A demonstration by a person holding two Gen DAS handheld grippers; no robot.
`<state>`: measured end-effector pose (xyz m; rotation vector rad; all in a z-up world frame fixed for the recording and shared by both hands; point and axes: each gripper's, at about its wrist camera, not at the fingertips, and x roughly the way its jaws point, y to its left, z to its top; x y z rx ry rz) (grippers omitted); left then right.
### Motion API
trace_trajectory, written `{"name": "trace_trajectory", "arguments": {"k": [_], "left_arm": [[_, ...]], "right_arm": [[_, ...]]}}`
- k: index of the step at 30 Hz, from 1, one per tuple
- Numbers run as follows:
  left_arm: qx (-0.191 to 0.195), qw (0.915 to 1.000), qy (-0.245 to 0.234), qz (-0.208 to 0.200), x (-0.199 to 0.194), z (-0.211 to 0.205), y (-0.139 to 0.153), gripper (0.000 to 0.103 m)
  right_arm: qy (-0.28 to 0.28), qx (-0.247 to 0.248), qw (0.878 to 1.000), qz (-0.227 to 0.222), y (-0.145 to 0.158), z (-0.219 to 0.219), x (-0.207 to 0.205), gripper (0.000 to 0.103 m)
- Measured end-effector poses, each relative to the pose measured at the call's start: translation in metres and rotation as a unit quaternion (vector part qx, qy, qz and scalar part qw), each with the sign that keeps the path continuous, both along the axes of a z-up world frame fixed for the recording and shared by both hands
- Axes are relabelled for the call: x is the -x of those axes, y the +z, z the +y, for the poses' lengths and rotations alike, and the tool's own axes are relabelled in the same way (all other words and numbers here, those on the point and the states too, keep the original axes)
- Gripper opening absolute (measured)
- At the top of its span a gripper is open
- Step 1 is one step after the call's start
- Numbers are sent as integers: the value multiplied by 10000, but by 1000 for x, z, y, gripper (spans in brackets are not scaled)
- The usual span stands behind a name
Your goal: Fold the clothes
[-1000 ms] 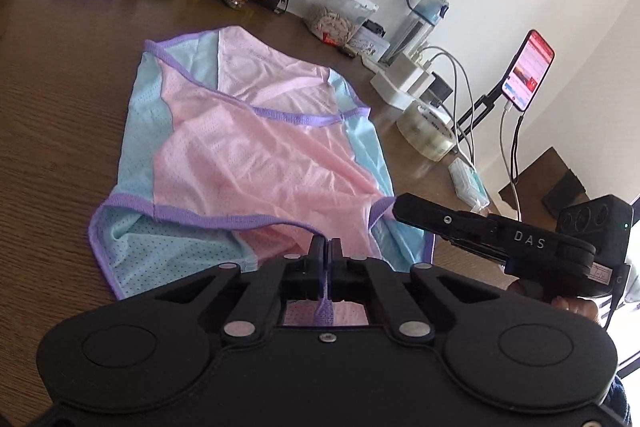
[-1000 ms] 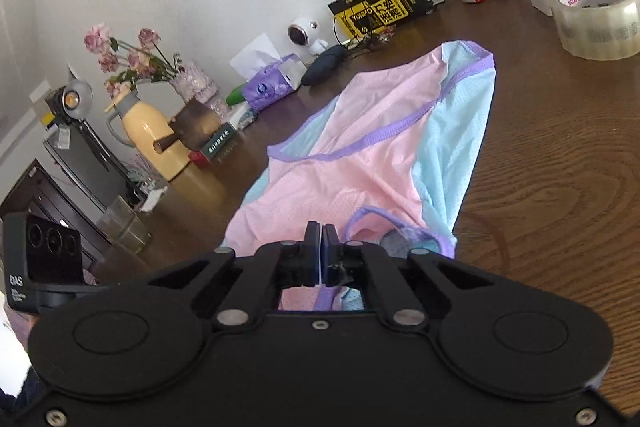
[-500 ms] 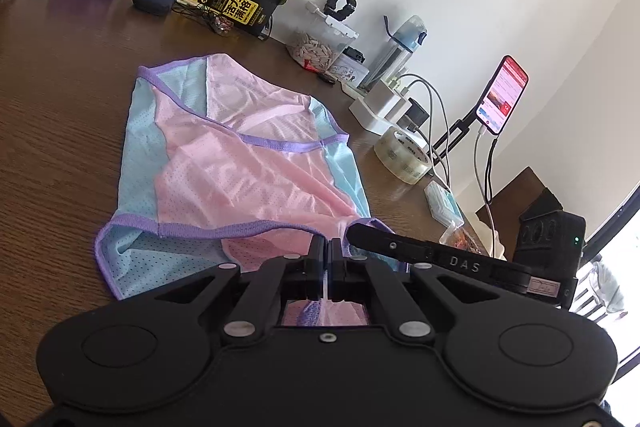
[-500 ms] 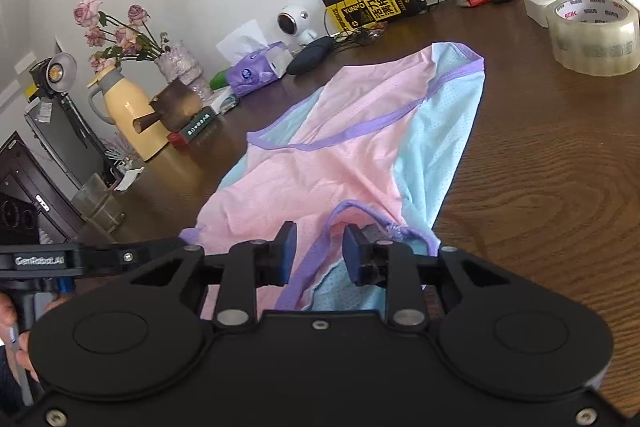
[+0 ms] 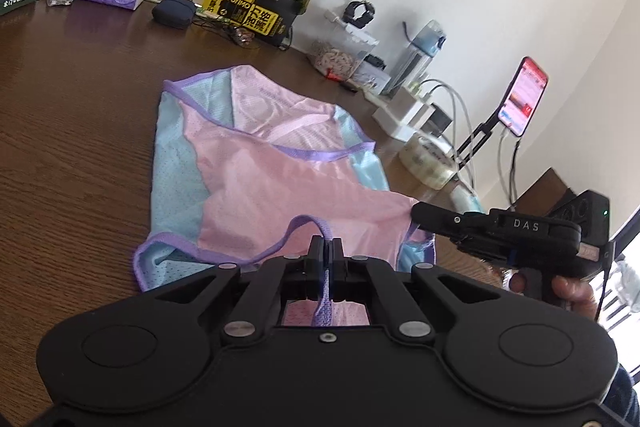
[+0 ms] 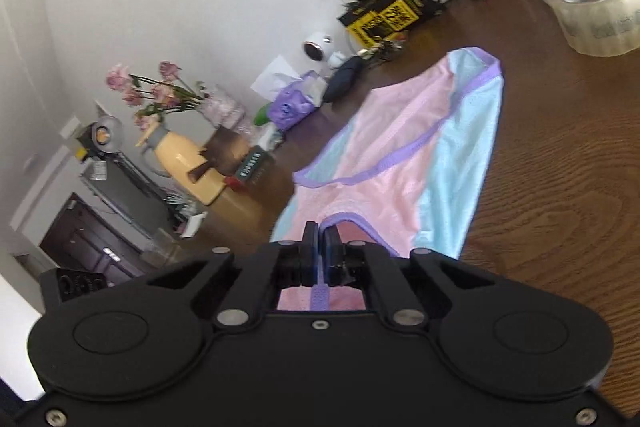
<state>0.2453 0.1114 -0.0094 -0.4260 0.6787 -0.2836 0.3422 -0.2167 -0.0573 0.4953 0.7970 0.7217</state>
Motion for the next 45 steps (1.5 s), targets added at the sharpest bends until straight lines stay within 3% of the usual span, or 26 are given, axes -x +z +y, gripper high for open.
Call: {"name": "trace_trajectory", "arguments": {"k": [1,3,6,8,10,13,15,18,22,25,27,29,30,31,34,37,39,40,43,45], "left_arm": [[-108,9998,-180,-24,4,1,0,20],[-213,9986,-399,-271,16,10,4,35],[-564,9974,71,-438,16,38,20,39],[-870,9941,500,-424,8,55,32,39],[-1509,9824,1054,-304,-33,66,40,39],[-2407,9636,1153,-154,-115,69,32,39],[-2773,9546,1087,92,-161,63,19,39],[-2765,9559,924,356,-205,61,3,39],[-2516,9657,505,403,-232,60,-11,41],[-2460,9687,182,288,-244,57,-17,56],[-2558,9665,24,234,-251,52,-20,56],[-2551,9667,-8,206,-257,47,-21,54],[-2561,9665,-21,159,-257,45,-21,45],[-2589,9659,-36,83,-256,43,-22,33],[-2801,9599,-29,-83,-253,35,-22,6],[-2940,9549,400,-133,-238,38,-18,0],[-2963,9531,587,-197,-218,41,-12,0],[-3043,9499,650,-285,-201,41,-9,0],[-3243,9447,307,-369,-148,40,-3,1],[-3265,9448,110,-260,-118,41,-1,1]], "right_arm": [[-55,177,9998,43,-1,0,0,23],[84,352,9993,-123,3,-2,10,32],[341,516,9966,-543,16,-6,26,43],[240,651,9933,-922,31,-9,24,65],[32,884,9885,-1225,44,-7,11,65],[-318,1742,9743,-1390,48,16,-41,65],[-344,2274,9641,-1327,43,31,-85,65],[-391,2590,9596,-1025,35,42,-144,65],[-20,2789,9580,-663,20,52,-205,65],[394,3035,9504,-554,10,61,-235,65],[591,3124,9456,-688,9,67,-241,55],[745,3171,9423,-775,11,73,-243,15],[821,3177,9411,-815,12,76,-242,7],[920,3222,9375,-944,11,81,-238,8],[1132,3709,9010,-1943,15,100,-209,8],[1316,3927,8532,-3171,23,111,-163,8],[1499,3916,8122,-4057,31,116,-121,8],[1662,3883,7803,-4612,32,115,-93,8],[2358,4316,6623,-5652,4,109,-8,8],[3050,4522,6094,-5754,-15,104,35,10]]}}
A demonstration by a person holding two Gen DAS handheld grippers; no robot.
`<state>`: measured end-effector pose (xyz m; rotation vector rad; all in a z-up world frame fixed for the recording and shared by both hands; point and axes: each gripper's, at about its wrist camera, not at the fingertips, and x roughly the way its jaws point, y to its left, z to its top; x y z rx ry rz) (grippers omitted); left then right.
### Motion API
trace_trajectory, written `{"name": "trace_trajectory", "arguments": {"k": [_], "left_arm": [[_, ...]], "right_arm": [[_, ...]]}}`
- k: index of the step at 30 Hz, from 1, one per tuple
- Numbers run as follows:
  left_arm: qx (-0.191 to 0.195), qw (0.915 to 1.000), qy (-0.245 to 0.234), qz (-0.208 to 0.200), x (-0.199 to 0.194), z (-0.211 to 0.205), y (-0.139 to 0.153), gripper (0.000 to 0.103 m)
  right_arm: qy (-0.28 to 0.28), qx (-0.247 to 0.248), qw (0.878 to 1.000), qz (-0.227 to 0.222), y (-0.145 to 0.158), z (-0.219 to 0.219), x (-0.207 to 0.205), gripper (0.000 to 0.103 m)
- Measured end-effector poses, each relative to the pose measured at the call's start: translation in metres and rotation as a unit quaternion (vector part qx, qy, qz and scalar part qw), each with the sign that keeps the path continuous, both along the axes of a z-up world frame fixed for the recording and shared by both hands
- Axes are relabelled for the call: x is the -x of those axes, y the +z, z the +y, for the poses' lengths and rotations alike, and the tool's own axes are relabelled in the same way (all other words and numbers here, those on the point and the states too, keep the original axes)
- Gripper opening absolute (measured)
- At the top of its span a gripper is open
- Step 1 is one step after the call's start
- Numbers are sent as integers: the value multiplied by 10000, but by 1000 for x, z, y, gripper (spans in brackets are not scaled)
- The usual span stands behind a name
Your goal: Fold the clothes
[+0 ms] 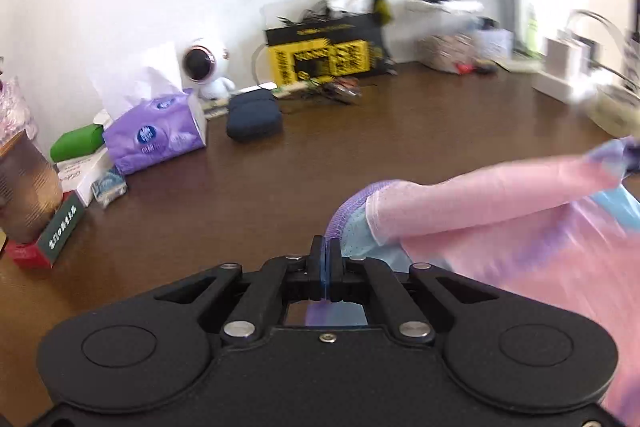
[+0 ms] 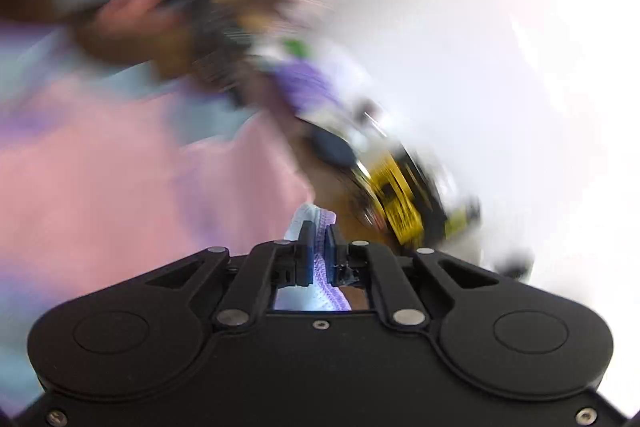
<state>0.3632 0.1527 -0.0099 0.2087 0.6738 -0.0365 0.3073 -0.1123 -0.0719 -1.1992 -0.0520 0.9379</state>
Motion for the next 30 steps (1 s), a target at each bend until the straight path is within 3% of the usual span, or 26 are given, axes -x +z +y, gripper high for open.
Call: {"name": "trace_trajectory", "arguments": {"k": [2,3,5,6,7,9,11,12,13,15,16,18,19,22,23,24,28,30], "left_arm": [[22,9997,-203,125,26,3,5,1],[103,9993,-345,135,33,5,10,2],[301,9974,-640,109,42,10,21,6],[402,9966,-723,-6,42,13,28,14],[465,9958,-779,-118,39,13,34,30],[395,9946,-912,-313,26,7,42,45],[334,9868,-1543,-369,5,-4,44,46],[339,9822,-1819,-315,-4,-7,42,46],[356,9780,-2041,-230,-12,-9,40,46],[283,9682,-2484,-17,-30,-12,34,46],[131,9640,-2654,87,-35,-14,30,46],[-128,9558,-2924,269,-42,-15,22,46],[-158,9508,-3062,450,-46,-13,17,46],[-136,9406,-3294,809,-50,-8,7,44],[-111,9385,-3353,818,-48,-6,6,39],[-86,9363,-3411,827,-46,-5,5,21],[134,9426,-3293,538,-37,4,5,9],[164,9494,-3117,339,-35,5,6,5]], "right_arm": [[199,265,9985,426,-4,-6,22,25],[176,181,9962,835,2,-10,27,28],[0,-366,9872,1553,26,-17,16,47],[-89,-651,9795,1904,38,-20,10,52],[-193,-1023,9696,2214,48,-22,-1,61],[-511,-1459,9487,2758,58,-18,-27,61],[-936,-1766,9231,3285,57,-11,-51,58],[-1161,-1924,8985,3771,53,-7,-67,50],[-1381,-2055,8726,4210,48,-4,-82,35],[-1784,-1949,8543,4476,39,2,-93,26],[-1873,-1852,8588,4394,34,4,-91,19],[-1965,-1692,8604,4388,27,1,-84,19],[-1935,-1685,8568,4473,25,-2,-81,19],[-1885,-1629,8632,4392,21,1,-67,7],[-1850,-1632,8683,4304,22,2,-63,6],[-1810,-1659,8781,4107,26,3,-58,5],[-1708,-1763,9090,3369,38,9,-44,5],[-1739,-1896,9102,3246,44,9,-47,5]]}}
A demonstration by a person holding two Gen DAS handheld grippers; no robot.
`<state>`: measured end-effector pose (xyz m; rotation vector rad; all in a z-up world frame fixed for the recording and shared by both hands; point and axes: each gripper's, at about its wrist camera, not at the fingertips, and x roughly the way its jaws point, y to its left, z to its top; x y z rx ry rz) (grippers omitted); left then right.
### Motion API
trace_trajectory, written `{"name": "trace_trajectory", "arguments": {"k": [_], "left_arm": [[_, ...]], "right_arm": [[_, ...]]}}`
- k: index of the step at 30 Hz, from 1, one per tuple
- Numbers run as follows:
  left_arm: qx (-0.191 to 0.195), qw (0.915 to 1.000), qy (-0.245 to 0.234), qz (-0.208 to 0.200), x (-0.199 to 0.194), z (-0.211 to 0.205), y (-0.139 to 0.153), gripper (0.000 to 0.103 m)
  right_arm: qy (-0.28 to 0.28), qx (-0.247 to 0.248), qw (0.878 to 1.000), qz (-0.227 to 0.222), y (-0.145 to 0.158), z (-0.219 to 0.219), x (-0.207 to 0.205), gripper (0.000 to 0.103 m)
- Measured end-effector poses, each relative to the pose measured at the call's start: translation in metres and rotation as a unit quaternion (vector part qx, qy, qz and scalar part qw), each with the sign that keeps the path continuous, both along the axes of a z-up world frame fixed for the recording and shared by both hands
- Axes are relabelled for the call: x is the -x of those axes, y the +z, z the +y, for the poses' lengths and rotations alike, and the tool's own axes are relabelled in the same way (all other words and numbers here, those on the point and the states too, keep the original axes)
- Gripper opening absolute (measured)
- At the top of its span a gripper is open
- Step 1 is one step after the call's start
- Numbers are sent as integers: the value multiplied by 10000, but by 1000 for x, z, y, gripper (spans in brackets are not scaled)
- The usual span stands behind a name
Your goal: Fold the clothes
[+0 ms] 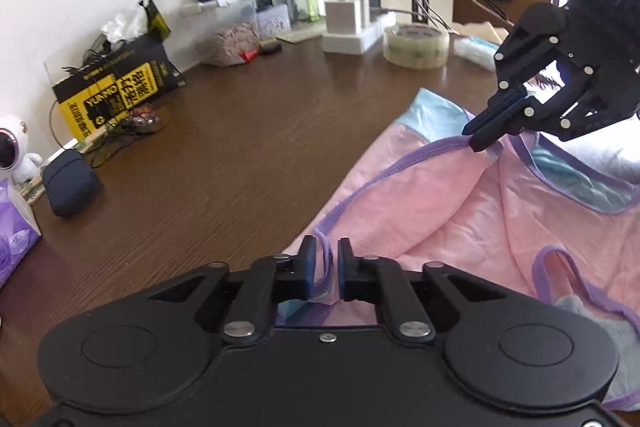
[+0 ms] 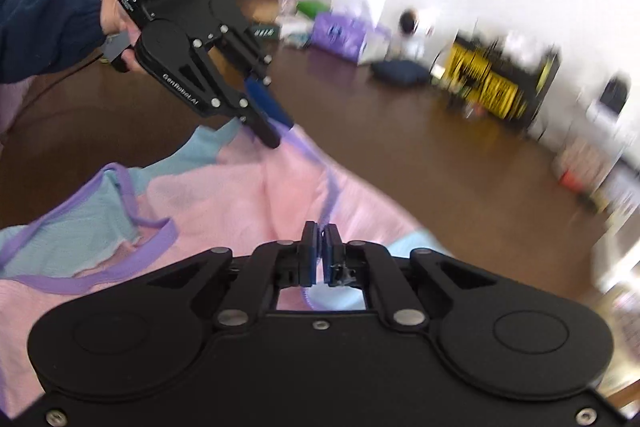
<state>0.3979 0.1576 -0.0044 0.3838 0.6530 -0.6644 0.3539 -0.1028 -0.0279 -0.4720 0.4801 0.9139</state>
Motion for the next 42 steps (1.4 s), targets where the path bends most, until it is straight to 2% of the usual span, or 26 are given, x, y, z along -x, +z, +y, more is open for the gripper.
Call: {"name": "trace_trajectory", "arguments": {"k": [3,5,8,10,13,16,18,20,22,24,25,27,29,31,32,34,36,39,42], "left_arm": [[217,9980,477,-364,0,8,3,4],[423,9952,755,-454,-7,13,6,3],[660,9861,1292,-810,-17,18,12,3],[778,9814,1471,-953,-28,16,17,3],[680,9802,1548,-1029,-53,6,18,3],[440,9770,1795,-1067,-79,-5,11,3],[308,9718,2087,-1056,-96,-8,4,3],[178,9623,2533,-973,-113,-8,-3,3],[11,9493,3035,-822,-127,-5,-9,3],[-35,9422,3277,-697,-128,1,-8,4],[-16,9411,3318,-649,-124,4,-4,4],[-36,9429,3271,-629,-108,8,4,6],[-102,9465,3172,-589,-83,10,15,14],[-38,9488,3122,-482,-58,12,18,49],[-9,9489,3127,-420,-49,12,18,53],[54,9487,3150,-264,-39,12,12,53],[-24,9478,3184,-178,-37,9,3,53],[-273,9387,3434,-147,-41,5,-5,53],[-380,9388,3422,-72,-46,1,-12,53]], "right_arm": [[-255,59,9978,-611,6,3,-3,5],[-438,136,9936,-1033,9,6,-9,5],[-648,125,9889,-1332,16,7,-23,5],[-748,295,9819,-1713,17,16,-36,5],[-871,365,9797,-1767,17,34,-69,5],[-1155,511,9824,-1373,10,58,-116,5],[-1326,668,9812,-1236,0,73,-142,5],[-1449,926,9795,-1050,-12,85,-166,5],[-1602,960,9775,-982,-17,85,-177,5],[-1755,994,9752,-914,-23,85,-187,13],[-1829,998,9741,-883,-25,83,-192,26],[-1940,766,9741,-874,-14,64,-188,36],[-1927,552,9778,-620,-2,40,-182,42],[-1723,172,9849,-1,9,4,-164,52],[-1599,123,9868,236,7,-4,-151,52],[-1354,34,9884,688,1,-20,-125,52],[-1251,87,9892,761,-5,-22,-98,52],[-1083,-147,9900,888,-6,-30,-55,52],[-1105,-321,9882,1009,-9,-40,-26,52]]}}
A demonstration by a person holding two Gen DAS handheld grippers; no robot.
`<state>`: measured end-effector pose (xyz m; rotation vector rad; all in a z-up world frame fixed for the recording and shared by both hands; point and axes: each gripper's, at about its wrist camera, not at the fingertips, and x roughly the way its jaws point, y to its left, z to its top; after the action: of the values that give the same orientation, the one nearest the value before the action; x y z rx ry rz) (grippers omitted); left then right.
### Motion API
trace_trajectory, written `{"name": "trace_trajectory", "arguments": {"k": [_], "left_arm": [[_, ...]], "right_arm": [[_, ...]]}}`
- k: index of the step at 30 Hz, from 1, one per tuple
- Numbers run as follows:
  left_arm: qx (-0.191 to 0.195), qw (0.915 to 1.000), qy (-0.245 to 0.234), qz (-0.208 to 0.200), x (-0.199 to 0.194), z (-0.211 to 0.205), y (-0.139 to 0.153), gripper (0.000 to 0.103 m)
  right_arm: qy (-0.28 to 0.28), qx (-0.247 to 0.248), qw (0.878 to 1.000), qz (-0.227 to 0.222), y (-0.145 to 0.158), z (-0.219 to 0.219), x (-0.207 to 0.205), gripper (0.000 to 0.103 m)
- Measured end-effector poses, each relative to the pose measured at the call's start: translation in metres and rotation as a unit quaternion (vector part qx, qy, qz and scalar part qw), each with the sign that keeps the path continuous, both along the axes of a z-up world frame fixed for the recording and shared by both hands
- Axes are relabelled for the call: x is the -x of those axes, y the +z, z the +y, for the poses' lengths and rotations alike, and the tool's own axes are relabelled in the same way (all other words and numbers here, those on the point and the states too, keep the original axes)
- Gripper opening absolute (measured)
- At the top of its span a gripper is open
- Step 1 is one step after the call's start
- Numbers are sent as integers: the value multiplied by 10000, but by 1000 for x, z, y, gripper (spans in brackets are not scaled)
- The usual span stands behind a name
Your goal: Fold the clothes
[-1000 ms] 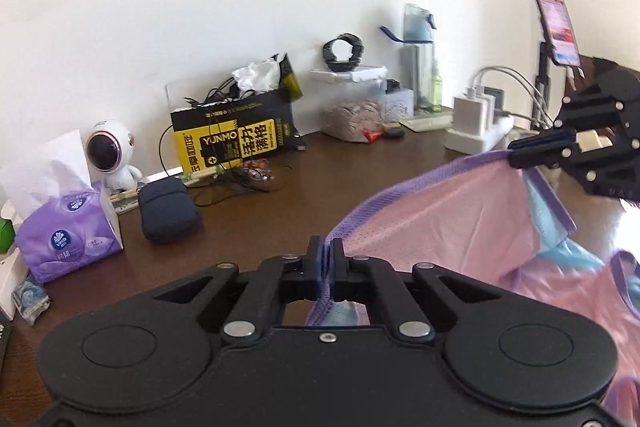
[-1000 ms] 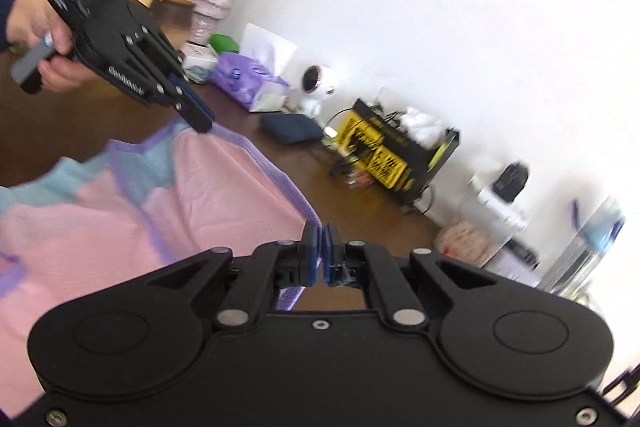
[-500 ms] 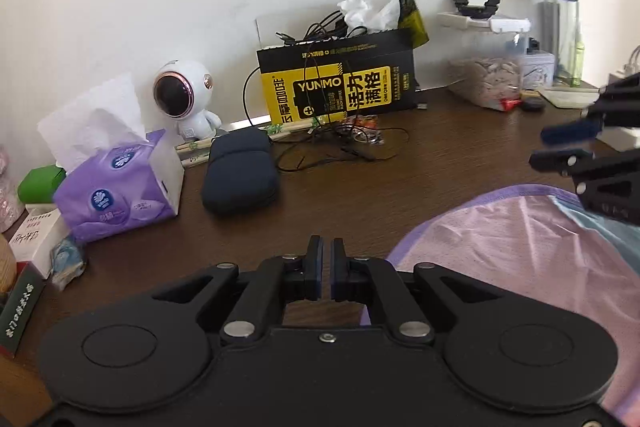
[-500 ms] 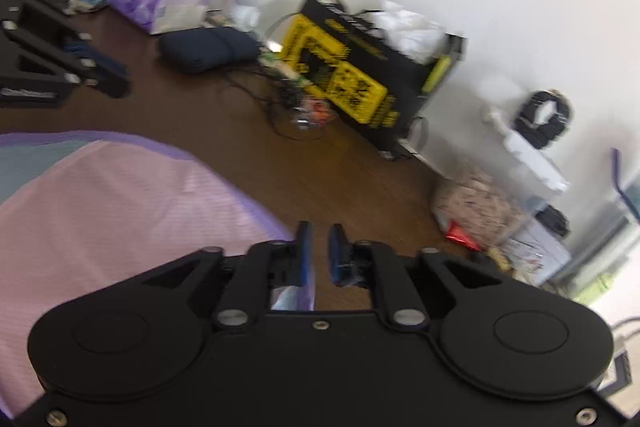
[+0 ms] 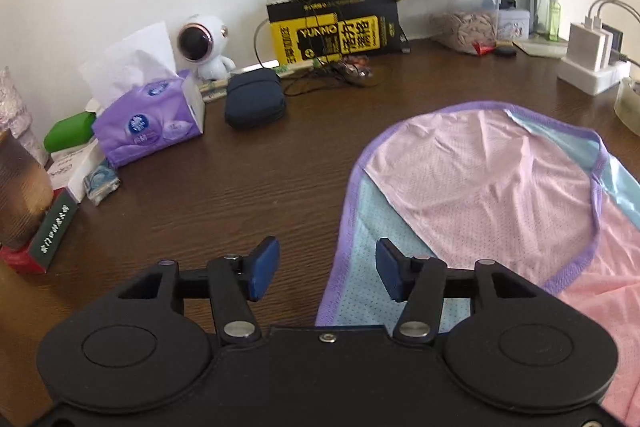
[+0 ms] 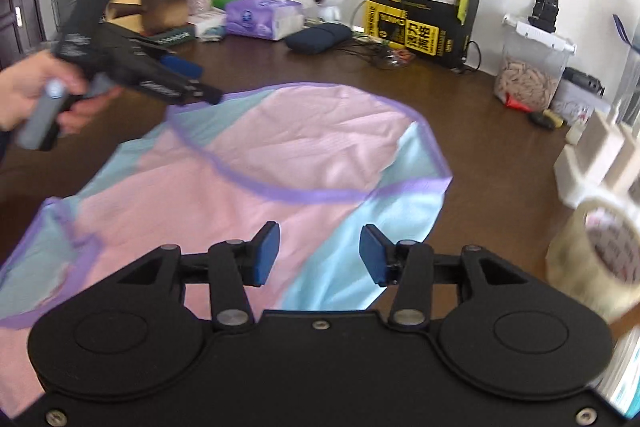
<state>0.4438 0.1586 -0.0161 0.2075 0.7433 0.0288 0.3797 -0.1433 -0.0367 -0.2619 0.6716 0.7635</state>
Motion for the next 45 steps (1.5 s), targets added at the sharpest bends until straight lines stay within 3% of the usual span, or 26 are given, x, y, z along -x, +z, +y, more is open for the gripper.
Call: {"name": "trace_trajectory", "arguments": {"k": [3,5,7,10,16,20,21,22,25,27,29,30,32,39,41,45], "left_arm": [[-64,10000,18,-20,-3,-4,-4,53],[-54,10000,76,-1,-6,-6,-4,53],[-95,9999,119,13,-6,-6,-4,53],[-274,9995,134,-10,-7,-9,-4,53],[-341,9993,121,-56,-9,-12,-5,53],[-285,9995,125,-37,-11,-10,-5,53],[-291,9995,128,-31,-11,-10,-5,53],[-301,9995,134,-24,-11,-11,-5,53],[-329,9993,155,-18,-13,-12,-5,53],[-340,9993,172,-30,-13,-12,-5,53],[-400,9991,163,-50,-14,-14,-6,53],[-421,9990,156,-56,-14,-15,-6,53],[-433,9990,136,-60,-14,-15,-6,53],[-402,9991,133,-53,-19,-13,-6,53],[-428,9990,132,-67,-18,-14,-6,53],[-391,9987,148,-282,-1,-8,5,53]], "right_arm": [[-232,60,9997,61,-8,-2,7,48],[-282,89,9995,53,-13,-1,7,21],[-376,28,9993,16,-13,-1,9,6],[-803,-68,9963,-300,-8,-10,25,6],[-1163,37,9926,-334,-9,-24,39,8],[-1014,-195,9938,-423,6,-16,18,51],[-1116,-341,9928,-267,8,-13,-1,55],[-1221,-463,9914,-125,10,-9,-19,56],[-1607,-208,9868,-61,4,9,-65,56],[-1713,-20,9852,19,-4,19,-85,51],[-1813,175,9833,33,-14,26,-99,17],[-1856,227,9823,-62,-16,27,-99,10],[-1933,231,9807,-171,-19,24,-97,7],[-2346,117,9718,-179,-18,1,-101,8],[-2329,79,9723,-201,-16,-1,-97,27],[-1863,-42,9813,-481,4,-7,-69,49]]}}
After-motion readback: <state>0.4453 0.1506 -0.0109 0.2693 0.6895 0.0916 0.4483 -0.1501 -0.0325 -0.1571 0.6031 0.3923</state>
